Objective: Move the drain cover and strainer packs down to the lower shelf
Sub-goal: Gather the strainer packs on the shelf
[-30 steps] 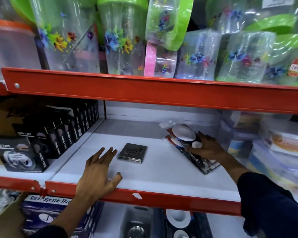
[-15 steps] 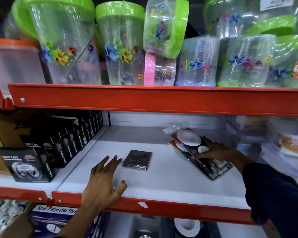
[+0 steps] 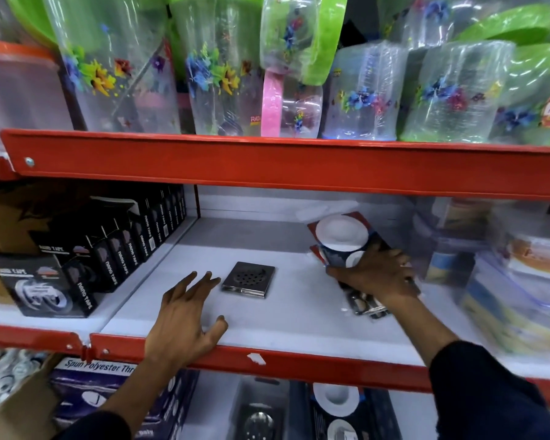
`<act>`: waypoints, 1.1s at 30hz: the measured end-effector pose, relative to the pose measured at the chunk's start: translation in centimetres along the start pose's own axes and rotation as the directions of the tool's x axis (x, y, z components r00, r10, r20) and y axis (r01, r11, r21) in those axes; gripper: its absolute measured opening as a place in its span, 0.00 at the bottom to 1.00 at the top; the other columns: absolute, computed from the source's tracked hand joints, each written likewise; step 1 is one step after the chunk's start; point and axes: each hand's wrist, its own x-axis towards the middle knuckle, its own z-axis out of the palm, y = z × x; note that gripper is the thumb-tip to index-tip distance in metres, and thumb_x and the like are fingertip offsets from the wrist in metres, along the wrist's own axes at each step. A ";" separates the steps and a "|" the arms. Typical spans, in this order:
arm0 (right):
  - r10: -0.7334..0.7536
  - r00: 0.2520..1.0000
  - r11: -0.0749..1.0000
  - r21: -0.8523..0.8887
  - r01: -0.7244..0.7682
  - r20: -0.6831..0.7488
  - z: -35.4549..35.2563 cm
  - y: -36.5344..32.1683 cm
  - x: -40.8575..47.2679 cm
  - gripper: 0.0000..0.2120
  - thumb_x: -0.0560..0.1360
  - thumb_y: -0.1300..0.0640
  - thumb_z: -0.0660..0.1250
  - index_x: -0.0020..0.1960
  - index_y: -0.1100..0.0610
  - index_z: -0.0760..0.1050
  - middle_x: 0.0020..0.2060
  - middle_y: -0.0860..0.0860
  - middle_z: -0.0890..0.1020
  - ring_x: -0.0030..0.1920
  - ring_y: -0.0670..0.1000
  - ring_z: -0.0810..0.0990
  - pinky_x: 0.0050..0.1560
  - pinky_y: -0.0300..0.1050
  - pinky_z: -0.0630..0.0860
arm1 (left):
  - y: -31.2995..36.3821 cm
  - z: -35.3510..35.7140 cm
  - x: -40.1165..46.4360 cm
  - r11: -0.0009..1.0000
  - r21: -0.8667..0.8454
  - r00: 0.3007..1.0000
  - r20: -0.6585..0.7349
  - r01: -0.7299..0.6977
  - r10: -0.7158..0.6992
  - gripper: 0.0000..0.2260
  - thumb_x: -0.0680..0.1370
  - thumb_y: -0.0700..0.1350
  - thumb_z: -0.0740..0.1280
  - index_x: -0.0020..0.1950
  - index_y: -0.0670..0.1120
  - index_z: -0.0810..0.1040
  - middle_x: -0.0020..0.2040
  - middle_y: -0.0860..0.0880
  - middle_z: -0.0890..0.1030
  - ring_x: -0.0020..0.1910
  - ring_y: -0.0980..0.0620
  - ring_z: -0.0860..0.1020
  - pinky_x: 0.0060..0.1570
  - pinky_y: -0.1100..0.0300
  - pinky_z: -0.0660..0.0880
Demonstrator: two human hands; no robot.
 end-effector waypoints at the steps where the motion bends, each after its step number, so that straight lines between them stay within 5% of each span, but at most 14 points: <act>1: 0.029 0.999 1.000 -0.006 -0.029 0.026 -0.1 -1.0 -1.6 0.66 0.53 0.19 0.65 0.75 0.60 0.52 0.68 0.66 0.65 0.69 0.67 0.65 0.66 0.63 0.67 | 0.1 0.0 -0.1 1.000 0.003 1.000 0.004 -0.002 0.002 0.32 0.71 0.62 0.58 0.73 0.53 0.65 0.75 0.50 0.69 0.77 0.51 0.59 0.71 0.47 0.61; 5: 0.130 0.975 0.991 -0.045 -0.124 0.179 1.7 -4.1 -4.6 0.70 0.56 0.22 0.67 0.78 0.62 0.40 0.74 0.66 0.57 0.73 0.68 0.57 0.67 0.72 0.61 | 0.2 -0.1 -0.2 1.000 0.007 1.000 0.014 -0.001 0.001 0.32 0.70 0.62 0.58 0.73 0.53 0.65 0.75 0.50 0.69 0.77 0.50 0.59 0.71 0.46 0.62; 12: 0.126 0.957 0.990 0.020 -0.136 0.260 3.2 -3.0 -4.3 0.69 0.57 0.17 0.59 0.79 0.60 0.38 0.77 0.68 0.45 0.76 0.72 0.50 0.69 0.76 0.55 | 0.0 -0.2 -0.2 1.000 -0.010 1.000 0.011 0.004 -0.004 0.32 0.70 0.63 0.58 0.73 0.54 0.65 0.76 0.51 0.68 0.77 0.50 0.59 0.72 0.46 0.60; 15: 0.087 0.989 0.993 0.066 -0.096 0.121 1.5 -1.0 -1.5 0.56 0.68 0.20 0.49 0.79 0.61 0.48 0.76 0.68 0.57 0.74 0.70 0.59 0.70 0.68 0.61 | 0.2 -0.1 -0.1 1.000 -0.011 1.000 0.008 -0.002 0.002 0.32 0.70 0.63 0.58 0.73 0.54 0.66 0.76 0.50 0.68 0.77 0.50 0.58 0.72 0.47 0.60; 18: 0.084 0.995 0.992 0.093 -0.090 0.058 1.7 2.1 3.1 0.40 0.78 0.34 0.53 0.74 0.66 0.58 0.69 0.68 0.69 0.69 0.68 0.68 0.68 0.63 0.68 | 0.1 0.0 -0.2 1.000 -0.021 1.000 0.005 -0.005 0.005 0.31 0.70 0.62 0.59 0.73 0.54 0.66 0.75 0.51 0.68 0.77 0.50 0.58 0.72 0.47 0.60; 24: 0.012 0.968 0.997 0.074 -0.032 0.251 1.2 6.1 6.3 0.36 0.74 0.37 0.68 0.68 0.64 0.66 0.65 0.62 0.76 0.63 0.62 0.77 0.58 0.48 0.75 | 0.1 -0.1 -0.2 0.999 -0.043 1.000 -0.010 -0.013 0.013 0.30 0.70 0.62 0.60 0.72 0.54 0.68 0.75 0.51 0.69 0.77 0.51 0.59 0.71 0.48 0.61; 29: -0.044 0.994 0.990 0.140 0.029 0.101 -0.2 6.8 7.0 0.21 0.75 0.45 0.69 0.51 0.64 0.78 0.54 0.64 0.83 0.54 0.62 0.81 0.47 0.46 0.74 | 0.0 -0.1 -0.2 0.999 -0.035 1.000 -0.012 -0.020 0.020 0.29 0.70 0.61 0.60 0.71 0.55 0.68 0.74 0.51 0.70 0.76 0.51 0.60 0.70 0.48 0.62; 33: -0.077 0.995 0.976 0.199 0.087 -0.056 -1.7 6.9 6.5 0.11 0.76 0.51 0.67 0.41 0.57 0.74 0.49 0.62 0.83 0.49 0.62 0.81 0.43 0.46 0.70 | 0.1 -0.2 -0.2 0.999 -0.028 1.000 -0.011 -0.018 0.017 0.30 0.70 0.61 0.60 0.71 0.54 0.69 0.74 0.51 0.70 0.76 0.51 0.60 0.70 0.47 0.63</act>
